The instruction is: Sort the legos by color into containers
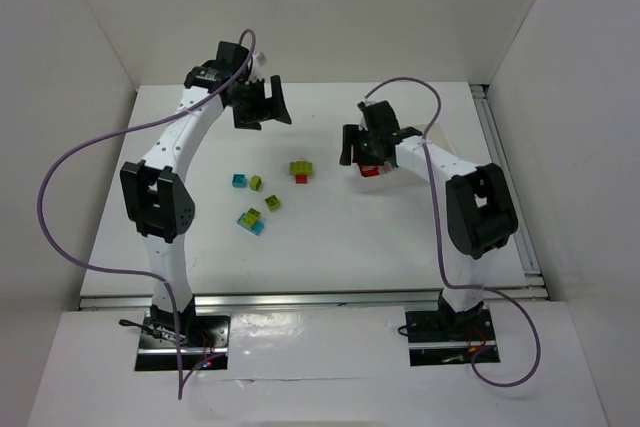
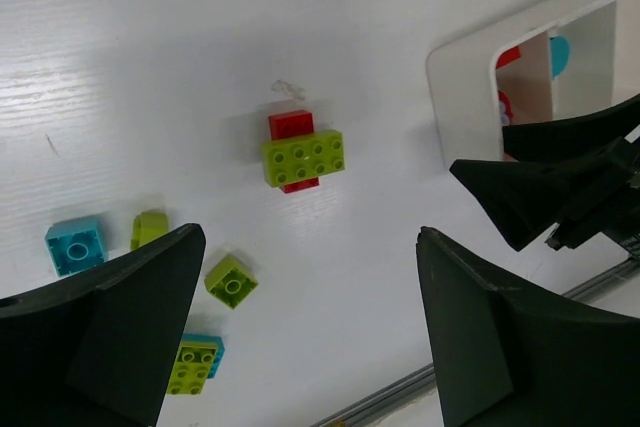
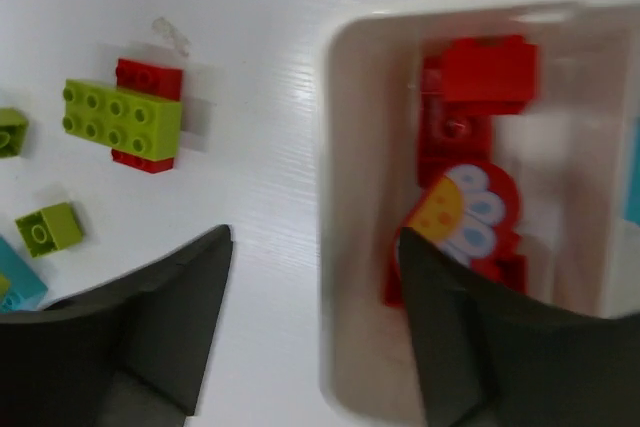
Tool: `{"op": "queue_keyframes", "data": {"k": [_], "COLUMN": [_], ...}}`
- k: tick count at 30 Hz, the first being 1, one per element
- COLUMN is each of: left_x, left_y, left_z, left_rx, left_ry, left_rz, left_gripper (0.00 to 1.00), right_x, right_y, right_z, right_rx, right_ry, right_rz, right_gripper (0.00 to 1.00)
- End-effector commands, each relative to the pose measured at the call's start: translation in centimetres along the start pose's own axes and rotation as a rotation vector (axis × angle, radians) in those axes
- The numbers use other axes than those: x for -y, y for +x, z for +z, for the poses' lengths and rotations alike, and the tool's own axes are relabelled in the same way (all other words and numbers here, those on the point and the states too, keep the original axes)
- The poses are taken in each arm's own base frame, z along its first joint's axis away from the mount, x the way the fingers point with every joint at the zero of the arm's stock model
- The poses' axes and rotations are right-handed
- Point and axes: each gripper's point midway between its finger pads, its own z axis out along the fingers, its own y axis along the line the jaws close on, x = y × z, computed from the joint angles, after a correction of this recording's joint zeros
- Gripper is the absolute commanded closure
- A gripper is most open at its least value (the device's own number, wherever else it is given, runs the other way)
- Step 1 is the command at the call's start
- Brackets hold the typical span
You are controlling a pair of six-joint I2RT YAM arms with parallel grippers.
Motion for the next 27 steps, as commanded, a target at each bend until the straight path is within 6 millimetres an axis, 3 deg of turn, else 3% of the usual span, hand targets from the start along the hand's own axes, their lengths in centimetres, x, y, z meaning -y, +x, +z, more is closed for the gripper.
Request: {"op": "queue_keyframes", "data": {"k": [1,2,4,6,7,10,12,16,19,20,23,25,27], "left_x": [-0.8,-1.1,-3.9,-6.0,-6.8,-8.4,-8.5,-9.3,-10.0,-9.9,-11.5,-12.2,-12.2], "left_y": [-0.4,-0.4,0.2,0.2,0.8,1.2,1.0,0.4,-0.5,-0.7,-0.8,-0.9,-0.6], "left_z": [-1.9,-2.1,-2.0,-2.8,-3.1,-4.0,-4.9,-5.7,-7.6,-8.2,-10.4,-11.7,-11.8], "left_rx": [0.042,0.048,0.052,0.073,0.062,0.070,0.088,0.118,0.181,0.200,0.260,0.290,0.288], "left_ry": [-0.044,-0.064,-0.191,-0.254,-0.266,-0.287,-0.288,-0.301,-0.338,-0.345,-0.389,-0.396,-0.396], "left_rz": [0.028,0.027,-0.035,-0.091,-0.105,-0.148,-0.154,-0.165,-0.205,-0.215,-0.312,-0.353,-0.354], "left_gripper": [0.04,0.04,0.02,0.02,0.01,0.01,0.01,0.01,0.00,0.00,0.00,0.00,0.00], "right_x": [-6.1,-7.1,-9.3,-10.3,-11.0,-10.1,-10.0,-12.1,-15.2,-16.9,-18.7,-21.0,-22.8], "right_y": [-2.6,-3.0,-4.3,-5.5,-7.3,-8.9,-9.7,-9.3,-6.6,-4.2,0.2,3.0,5.3], "right_z": [0.1,0.4,1.4,2.2,2.8,3.1,2.2,-0.8,-2.2,-2.3,-1.8,-2.4,-2.1], "right_rx": [0.052,0.059,0.076,0.088,0.119,0.138,0.156,0.213,0.177,0.131,0.054,0.031,0.000], "right_ry": [-0.172,-0.198,-0.230,-0.233,-0.235,-0.153,-0.114,-0.075,-0.110,-0.141,-0.176,-0.219,-0.245], "right_rz": [-0.034,-0.044,-0.068,-0.075,-0.077,-0.088,-0.103,-0.195,-0.278,-0.313,-0.379,-0.426,-0.466], "right_gripper": [0.34,0.39,0.54,0.58,0.58,0.45,0.33,0.29,0.32,0.29,0.27,0.27,0.27]}}
